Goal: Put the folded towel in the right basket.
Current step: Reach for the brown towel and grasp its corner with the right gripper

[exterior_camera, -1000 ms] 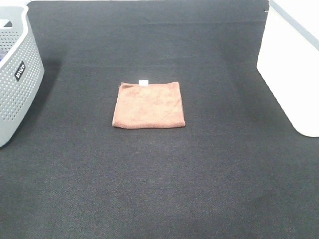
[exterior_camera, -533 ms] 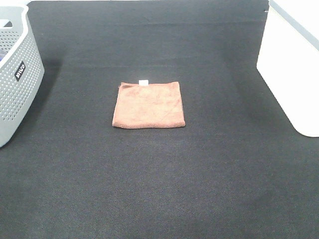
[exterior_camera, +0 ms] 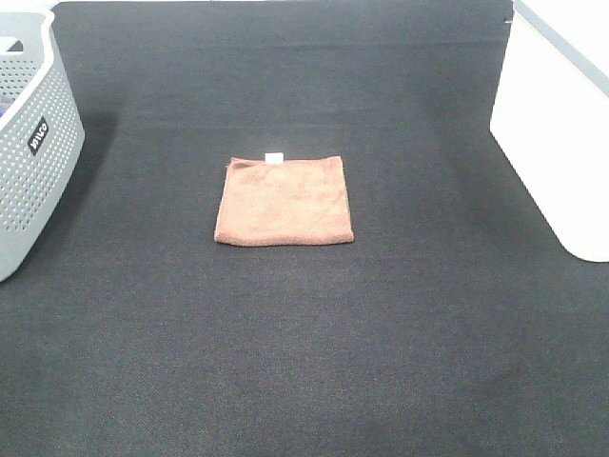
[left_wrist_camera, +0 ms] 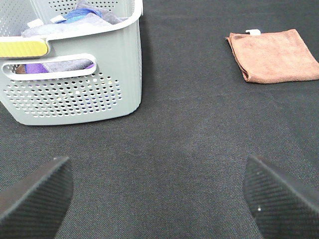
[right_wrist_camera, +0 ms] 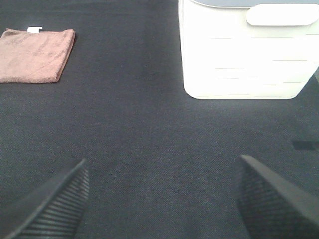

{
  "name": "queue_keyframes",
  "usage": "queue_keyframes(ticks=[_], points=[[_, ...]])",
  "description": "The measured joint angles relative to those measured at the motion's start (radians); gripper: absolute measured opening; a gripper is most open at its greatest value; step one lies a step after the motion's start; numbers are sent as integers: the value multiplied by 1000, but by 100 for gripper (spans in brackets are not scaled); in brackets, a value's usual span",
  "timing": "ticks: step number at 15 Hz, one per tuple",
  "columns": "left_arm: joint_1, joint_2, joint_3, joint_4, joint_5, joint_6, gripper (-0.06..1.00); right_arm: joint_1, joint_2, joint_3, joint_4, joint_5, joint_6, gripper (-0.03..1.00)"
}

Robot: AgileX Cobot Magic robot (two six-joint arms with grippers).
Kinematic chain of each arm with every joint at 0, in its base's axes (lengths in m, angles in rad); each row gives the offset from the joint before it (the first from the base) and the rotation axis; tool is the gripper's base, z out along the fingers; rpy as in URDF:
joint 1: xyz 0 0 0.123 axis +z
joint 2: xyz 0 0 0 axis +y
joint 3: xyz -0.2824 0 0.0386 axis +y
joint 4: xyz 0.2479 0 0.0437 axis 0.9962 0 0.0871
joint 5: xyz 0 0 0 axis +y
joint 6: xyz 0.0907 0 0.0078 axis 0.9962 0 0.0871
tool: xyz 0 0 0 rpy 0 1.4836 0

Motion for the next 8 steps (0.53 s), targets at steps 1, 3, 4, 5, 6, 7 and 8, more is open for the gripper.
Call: queue_keyframes(ticks=[1, 3, 4, 5, 6, 7, 8], points=[[0, 0, 0, 0, 0, 0, 88, 0, 0, 0, 0, 0, 0, 75], [0, 0, 0, 0, 0, 0, 88, 0, 0, 0, 0, 0, 0, 75], [0, 0, 0, 0, 0, 0, 88, 0, 0, 0, 0, 0, 0, 75], [0, 0, 0, 0, 0, 0, 88, 0, 0, 0, 0, 0, 0, 75], [0, 0, 0, 0, 0, 0, 88, 0, 0, 0, 0, 0, 0, 75], [0, 0, 0, 0, 0, 0, 88, 0, 0, 0, 0, 0, 0, 75], [0, 0, 0, 0, 0, 0, 88, 0, 0, 0, 0, 0, 0, 75]])
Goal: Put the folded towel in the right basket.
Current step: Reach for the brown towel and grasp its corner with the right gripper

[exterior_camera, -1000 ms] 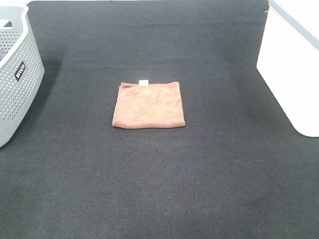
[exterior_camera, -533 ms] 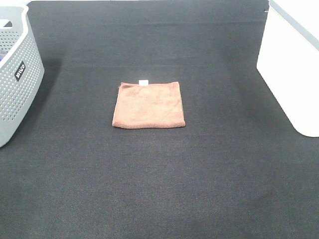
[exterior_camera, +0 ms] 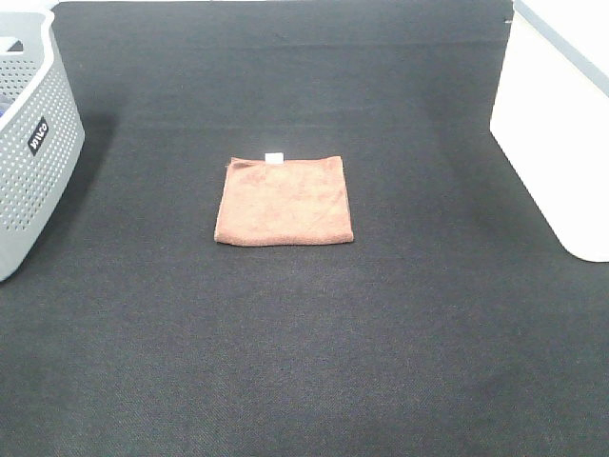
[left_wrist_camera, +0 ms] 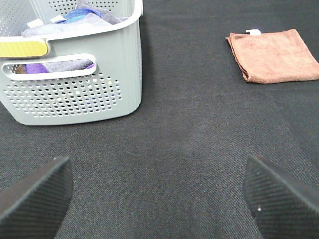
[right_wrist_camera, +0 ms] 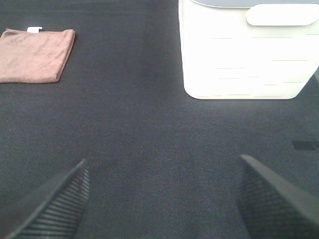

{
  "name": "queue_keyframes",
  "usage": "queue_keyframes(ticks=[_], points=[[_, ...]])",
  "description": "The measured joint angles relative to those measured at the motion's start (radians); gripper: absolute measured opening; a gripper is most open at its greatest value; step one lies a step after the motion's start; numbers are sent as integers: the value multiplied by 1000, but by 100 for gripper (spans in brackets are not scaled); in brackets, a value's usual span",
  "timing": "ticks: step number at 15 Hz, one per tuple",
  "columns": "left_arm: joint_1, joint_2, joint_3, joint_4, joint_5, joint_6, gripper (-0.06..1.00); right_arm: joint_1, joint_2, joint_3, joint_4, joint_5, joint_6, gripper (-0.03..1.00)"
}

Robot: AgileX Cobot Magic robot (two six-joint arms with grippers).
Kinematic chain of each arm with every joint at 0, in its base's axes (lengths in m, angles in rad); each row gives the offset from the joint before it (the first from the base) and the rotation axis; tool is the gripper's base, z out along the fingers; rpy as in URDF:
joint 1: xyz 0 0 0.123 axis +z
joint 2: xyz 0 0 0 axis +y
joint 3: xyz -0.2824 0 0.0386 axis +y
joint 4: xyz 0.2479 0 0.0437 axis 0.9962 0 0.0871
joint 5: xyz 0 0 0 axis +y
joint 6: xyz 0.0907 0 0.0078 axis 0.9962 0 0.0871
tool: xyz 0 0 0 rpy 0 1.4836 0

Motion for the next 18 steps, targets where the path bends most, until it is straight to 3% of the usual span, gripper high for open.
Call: queue_keyframes(ticks=[18], points=[[0, 0, 0, 0, 0, 0, 88, 0, 0, 0, 0, 0, 0, 75]])
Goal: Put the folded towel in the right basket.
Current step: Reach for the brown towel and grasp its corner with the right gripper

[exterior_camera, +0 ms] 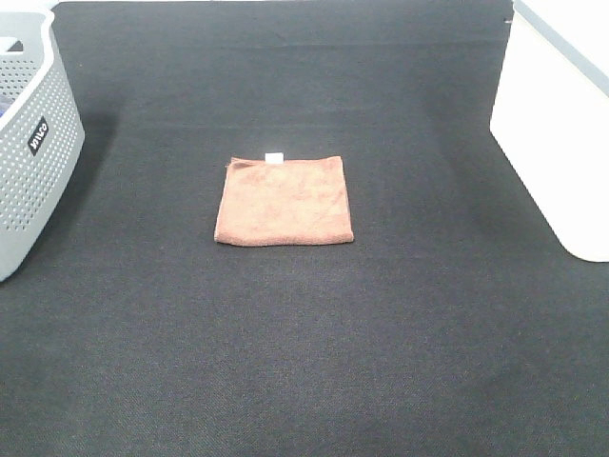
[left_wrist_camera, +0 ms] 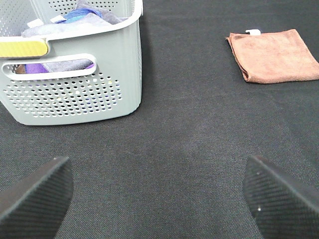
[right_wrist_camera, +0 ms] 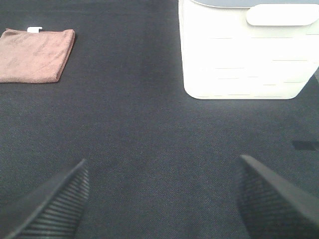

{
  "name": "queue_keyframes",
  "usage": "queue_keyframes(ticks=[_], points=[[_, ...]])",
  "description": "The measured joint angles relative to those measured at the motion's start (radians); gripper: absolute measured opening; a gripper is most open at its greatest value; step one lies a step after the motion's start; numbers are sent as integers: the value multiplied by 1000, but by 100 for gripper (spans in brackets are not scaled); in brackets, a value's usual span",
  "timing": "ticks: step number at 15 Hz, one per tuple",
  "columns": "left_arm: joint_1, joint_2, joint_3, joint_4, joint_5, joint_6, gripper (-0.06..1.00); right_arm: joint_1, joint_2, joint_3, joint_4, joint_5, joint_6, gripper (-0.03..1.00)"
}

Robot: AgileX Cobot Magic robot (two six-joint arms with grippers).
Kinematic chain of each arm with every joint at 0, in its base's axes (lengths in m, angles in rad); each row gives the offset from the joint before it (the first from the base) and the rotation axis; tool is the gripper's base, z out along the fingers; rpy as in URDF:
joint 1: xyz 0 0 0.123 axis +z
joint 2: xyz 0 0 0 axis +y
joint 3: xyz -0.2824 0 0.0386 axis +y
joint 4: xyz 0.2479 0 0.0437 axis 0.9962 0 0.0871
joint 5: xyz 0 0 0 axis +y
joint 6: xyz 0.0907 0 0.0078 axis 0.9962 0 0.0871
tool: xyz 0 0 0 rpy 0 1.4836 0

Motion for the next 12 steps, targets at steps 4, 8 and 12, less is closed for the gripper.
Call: queue_keyframes(ticks=[4, 8, 12], points=[[0, 0, 0, 0, 0, 0, 88, 0, 0, 0, 0, 0, 0, 75], [0, 0, 0, 0, 0, 0, 88, 0, 0, 0, 0, 0, 0, 75], [0, 0, 0, 0, 0, 0, 88, 0, 2, -1, 3, -6, 0, 75]])
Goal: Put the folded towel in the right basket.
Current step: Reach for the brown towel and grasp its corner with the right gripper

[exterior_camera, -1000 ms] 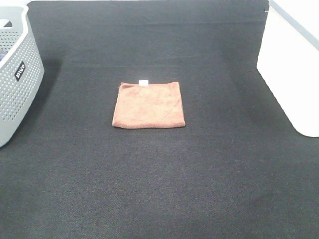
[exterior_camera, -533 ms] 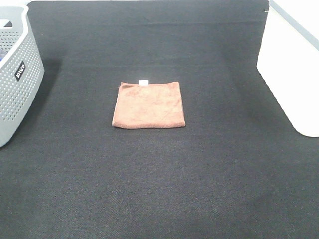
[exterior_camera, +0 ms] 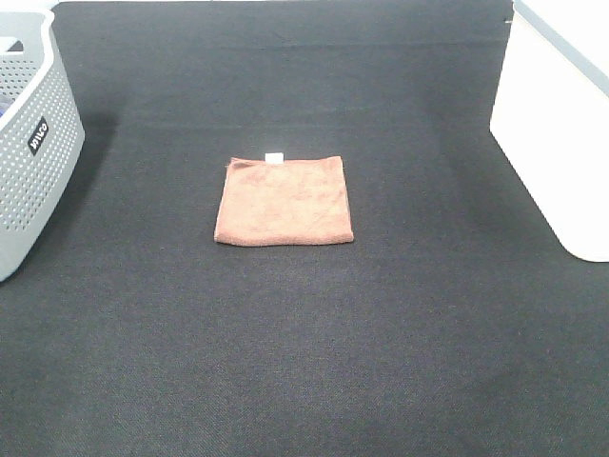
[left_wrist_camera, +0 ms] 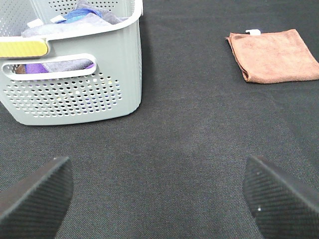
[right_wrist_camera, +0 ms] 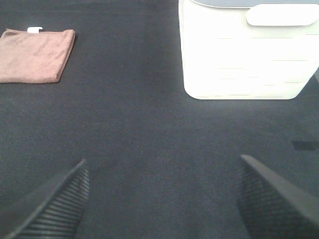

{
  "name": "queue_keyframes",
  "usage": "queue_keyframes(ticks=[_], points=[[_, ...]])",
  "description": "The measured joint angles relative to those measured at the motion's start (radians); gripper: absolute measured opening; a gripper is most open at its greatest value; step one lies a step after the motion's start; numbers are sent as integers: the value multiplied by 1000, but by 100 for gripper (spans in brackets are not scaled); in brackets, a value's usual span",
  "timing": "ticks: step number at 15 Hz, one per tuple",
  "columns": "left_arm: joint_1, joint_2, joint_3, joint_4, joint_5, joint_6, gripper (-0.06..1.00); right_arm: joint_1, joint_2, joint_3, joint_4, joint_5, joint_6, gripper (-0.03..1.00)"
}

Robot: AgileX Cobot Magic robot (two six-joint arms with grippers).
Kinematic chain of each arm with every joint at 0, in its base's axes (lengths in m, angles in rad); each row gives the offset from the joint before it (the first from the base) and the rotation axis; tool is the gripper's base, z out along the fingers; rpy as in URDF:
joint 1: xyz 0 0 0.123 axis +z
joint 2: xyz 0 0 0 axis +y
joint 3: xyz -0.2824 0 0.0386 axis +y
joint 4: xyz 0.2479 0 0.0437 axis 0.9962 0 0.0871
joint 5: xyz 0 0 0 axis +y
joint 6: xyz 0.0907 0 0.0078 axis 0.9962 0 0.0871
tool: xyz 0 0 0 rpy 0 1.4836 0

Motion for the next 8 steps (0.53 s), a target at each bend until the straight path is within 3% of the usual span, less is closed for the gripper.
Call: queue_keyframes(ticks=[5, 8], points=[[0, 0, 0, 0, 0, 0, 88, 0, 358, -135, 35, -328, -15, 75], [0, 0, 0, 0, 0, 0, 88, 0, 709, -309, 67, -389, -25, 75]])
